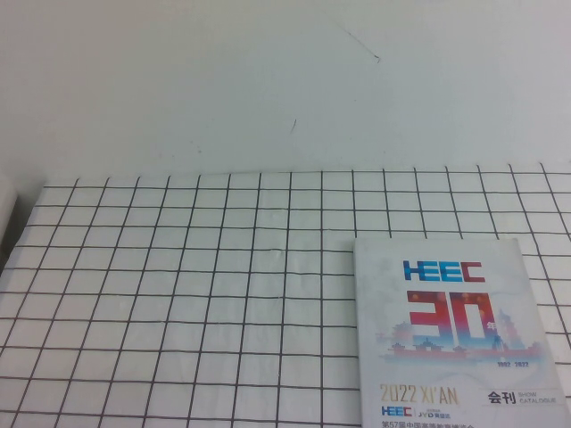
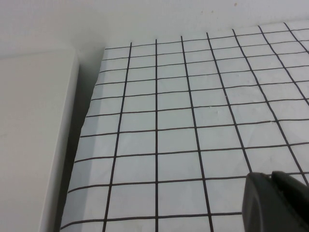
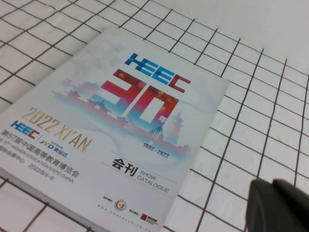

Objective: Close book
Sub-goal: 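Close the open booklet and leave it lying on the table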

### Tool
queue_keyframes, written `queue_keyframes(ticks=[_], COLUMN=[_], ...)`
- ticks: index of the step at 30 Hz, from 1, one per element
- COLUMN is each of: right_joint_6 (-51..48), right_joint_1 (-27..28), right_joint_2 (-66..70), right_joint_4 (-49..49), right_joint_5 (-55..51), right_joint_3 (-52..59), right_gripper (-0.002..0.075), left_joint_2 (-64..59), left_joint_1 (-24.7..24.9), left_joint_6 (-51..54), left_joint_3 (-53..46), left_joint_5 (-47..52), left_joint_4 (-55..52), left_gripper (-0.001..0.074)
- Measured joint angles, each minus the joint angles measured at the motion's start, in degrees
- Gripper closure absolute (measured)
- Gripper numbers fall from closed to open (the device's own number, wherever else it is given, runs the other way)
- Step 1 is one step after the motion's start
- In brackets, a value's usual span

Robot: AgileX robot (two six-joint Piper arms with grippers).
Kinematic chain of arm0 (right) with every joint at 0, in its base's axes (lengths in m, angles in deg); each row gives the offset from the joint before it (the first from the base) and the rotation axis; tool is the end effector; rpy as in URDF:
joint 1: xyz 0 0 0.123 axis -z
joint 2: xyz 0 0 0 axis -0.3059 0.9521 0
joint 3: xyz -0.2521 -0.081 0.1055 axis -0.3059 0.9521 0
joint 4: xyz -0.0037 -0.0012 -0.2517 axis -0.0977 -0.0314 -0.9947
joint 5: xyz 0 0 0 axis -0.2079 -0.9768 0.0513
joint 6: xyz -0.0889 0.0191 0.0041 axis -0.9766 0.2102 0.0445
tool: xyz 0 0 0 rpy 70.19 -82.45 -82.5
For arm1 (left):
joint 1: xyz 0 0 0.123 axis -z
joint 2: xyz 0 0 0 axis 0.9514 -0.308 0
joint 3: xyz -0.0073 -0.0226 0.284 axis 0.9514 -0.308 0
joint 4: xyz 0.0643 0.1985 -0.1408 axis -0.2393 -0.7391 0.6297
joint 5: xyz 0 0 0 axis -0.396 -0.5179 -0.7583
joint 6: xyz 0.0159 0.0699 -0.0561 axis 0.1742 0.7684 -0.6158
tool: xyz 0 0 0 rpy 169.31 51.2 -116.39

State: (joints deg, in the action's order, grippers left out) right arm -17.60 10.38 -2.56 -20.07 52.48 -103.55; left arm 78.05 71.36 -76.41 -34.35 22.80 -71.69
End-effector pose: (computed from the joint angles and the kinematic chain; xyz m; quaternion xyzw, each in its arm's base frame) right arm 0.0545 0.0161 0.2453 -0.2216 0.8100 -0.0158 0.5428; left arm 0.0537 -0.0023 0.1791 0.0109 0.7872 -0.0043 0.6166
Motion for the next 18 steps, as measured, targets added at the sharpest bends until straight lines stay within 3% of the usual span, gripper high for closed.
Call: queue_keyframes(ticks=[18], right_joint_6=[0.0], right_joint_1=[0.35], right_joint_2=[-4.82], right_joint_4=[-1.32], right_joint_5=[0.93], right_joint_3=[0.28], right_gripper=[0.0729], left_joint_2=[0.13], left_joint_1=[0.0], left_joint_6=[-0.42], left_joint_3=[0.0], left_joint_5=[0.0], left_joint_4=[0.0], left_gripper=[0.0739])
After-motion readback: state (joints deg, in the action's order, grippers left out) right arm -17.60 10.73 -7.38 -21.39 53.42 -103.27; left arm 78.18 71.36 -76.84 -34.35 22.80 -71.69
